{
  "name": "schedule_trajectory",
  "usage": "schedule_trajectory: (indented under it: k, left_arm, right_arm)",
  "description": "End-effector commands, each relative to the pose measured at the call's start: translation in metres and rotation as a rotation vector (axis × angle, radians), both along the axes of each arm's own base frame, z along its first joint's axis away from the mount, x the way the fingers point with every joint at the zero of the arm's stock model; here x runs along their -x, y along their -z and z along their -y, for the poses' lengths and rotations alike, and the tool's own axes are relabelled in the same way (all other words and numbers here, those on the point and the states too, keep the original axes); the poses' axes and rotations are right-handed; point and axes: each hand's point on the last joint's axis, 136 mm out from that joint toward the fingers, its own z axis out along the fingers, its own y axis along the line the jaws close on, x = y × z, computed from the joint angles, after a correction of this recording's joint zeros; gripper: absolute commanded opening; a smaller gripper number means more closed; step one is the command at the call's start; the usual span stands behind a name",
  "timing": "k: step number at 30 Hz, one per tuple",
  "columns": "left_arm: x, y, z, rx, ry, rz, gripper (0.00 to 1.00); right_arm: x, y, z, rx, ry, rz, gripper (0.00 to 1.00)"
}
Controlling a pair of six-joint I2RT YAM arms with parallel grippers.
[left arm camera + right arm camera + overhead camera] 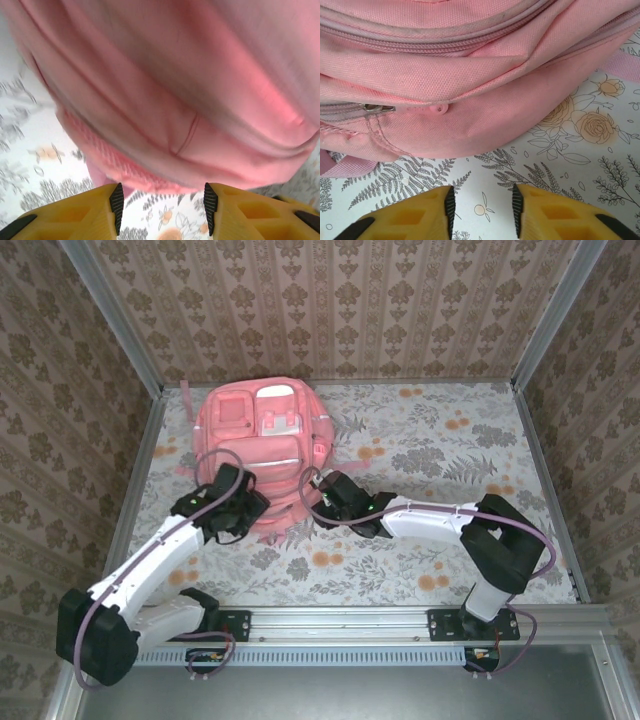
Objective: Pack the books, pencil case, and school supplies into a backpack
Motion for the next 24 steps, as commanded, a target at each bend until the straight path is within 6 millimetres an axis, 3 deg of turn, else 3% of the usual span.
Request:
schedule_trajectory:
  k: [1, 7, 9, 12, 16, 18, 20, 22, 24]
  left_arm:
    - [-0.007, 0.001, 0.013, 0.054, -0.131, -0.006, 0.49]
    - [-0.020, 0.009, 0.025, 0.029, -0.157, -0.012, 0.52]
    - [-0.023, 0.011, 0.022, 0.008, -0.177, -0.007, 0.57]
    - [-0.029, 0.012, 0.020, -0.019, -0.185, 0.007, 0.57]
    - [-0.033, 0.015, 0.014, -0.080, -0.180, 0.012, 0.58]
    - [-0.035, 0.016, 0.012, -0.092, -0.178, 0.017, 0.52]
    - [-0.035, 0.017, 0.009, -0.113, -0.177, 0.023, 0.32]
    - [-0.034, 0.016, 0.004, -0.135, -0.177, 0.025, 0.05]
    - [-0.032, 0.015, -0.001, -0.152, -0.176, 0.026, 0.00]
  right_arm:
    - [-0.005, -0.003, -0.007, -0.018, -0.012, -0.001, 0.41]
    - [0.005, -0.003, -0.012, -0.043, -0.087, -0.011, 0.51]
    - [0.010, -0.001, -0.016, -0.055, -0.132, -0.022, 0.55]
    - [0.014, -0.001, -0.023, -0.072, -0.191, -0.030, 0.58]
    - [0.006, 0.000, -0.026, -0.085, -0.204, -0.050, 0.59]
    - [0.003, -0.001, -0.027, -0.099, -0.211, -0.061, 0.59]
    - [0.002, 0.000, -0.029, -0.106, -0.224, -0.074, 0.60]
    - [0.002, 0.000, -0.031, -0.114, -0.237, -0.087, 0.61]
    - [0.002, 0.001, -0.033, -0.124, -0.251, -0.101, 0.61]
